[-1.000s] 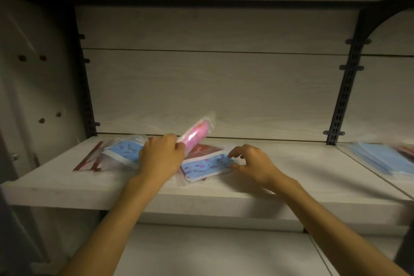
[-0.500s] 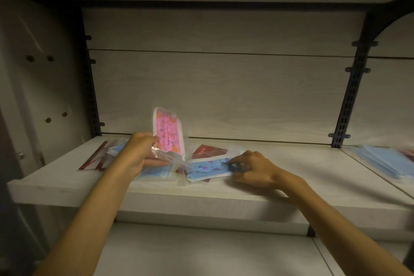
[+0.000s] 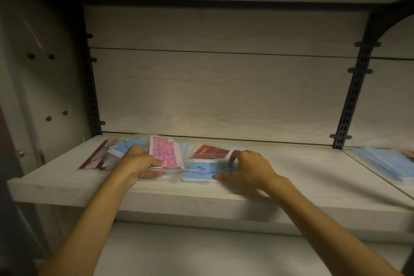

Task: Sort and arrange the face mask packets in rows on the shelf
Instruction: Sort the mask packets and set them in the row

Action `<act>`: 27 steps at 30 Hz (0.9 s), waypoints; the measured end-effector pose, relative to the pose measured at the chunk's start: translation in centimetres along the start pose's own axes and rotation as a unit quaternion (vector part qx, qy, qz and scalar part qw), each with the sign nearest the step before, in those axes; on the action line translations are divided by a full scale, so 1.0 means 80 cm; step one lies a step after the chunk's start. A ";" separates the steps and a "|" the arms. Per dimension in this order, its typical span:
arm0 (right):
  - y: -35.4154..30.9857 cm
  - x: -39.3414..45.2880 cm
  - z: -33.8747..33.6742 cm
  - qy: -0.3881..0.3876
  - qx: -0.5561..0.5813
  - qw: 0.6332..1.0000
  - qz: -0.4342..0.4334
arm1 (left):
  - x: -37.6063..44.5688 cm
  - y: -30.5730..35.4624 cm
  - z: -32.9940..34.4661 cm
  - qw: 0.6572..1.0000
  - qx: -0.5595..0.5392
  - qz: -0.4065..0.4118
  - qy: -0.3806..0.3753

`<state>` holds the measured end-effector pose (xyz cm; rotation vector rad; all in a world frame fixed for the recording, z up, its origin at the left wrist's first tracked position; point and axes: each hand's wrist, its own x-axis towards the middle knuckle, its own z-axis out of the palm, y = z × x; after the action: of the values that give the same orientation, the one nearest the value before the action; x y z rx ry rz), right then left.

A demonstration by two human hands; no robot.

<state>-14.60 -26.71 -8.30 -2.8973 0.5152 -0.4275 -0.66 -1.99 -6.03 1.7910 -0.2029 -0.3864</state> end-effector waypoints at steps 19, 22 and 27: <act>-0.039 0.018 -0.003 -0.048 0.077 0.987 0.134 | -0.010 -0.019 0.010 0.996 -0.052 0.078 0.000; -0.032 0.022 -0.010 -0.039 0.147 0.977 0.151 | -0.009 -0.021 0.008 0.995 -0.052 0.080 -0.007; -0.023 0.022 -0.015 0.004 0.220 0.953 0.207 | -0.009 -0.023 0.008 0.994 -0.045 0.094 -0.014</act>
<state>-12.82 -25.78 -6.31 -2.2858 0.8776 -0.4230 -1.72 -1.84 -7.86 1.6622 -0.3650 -0.2813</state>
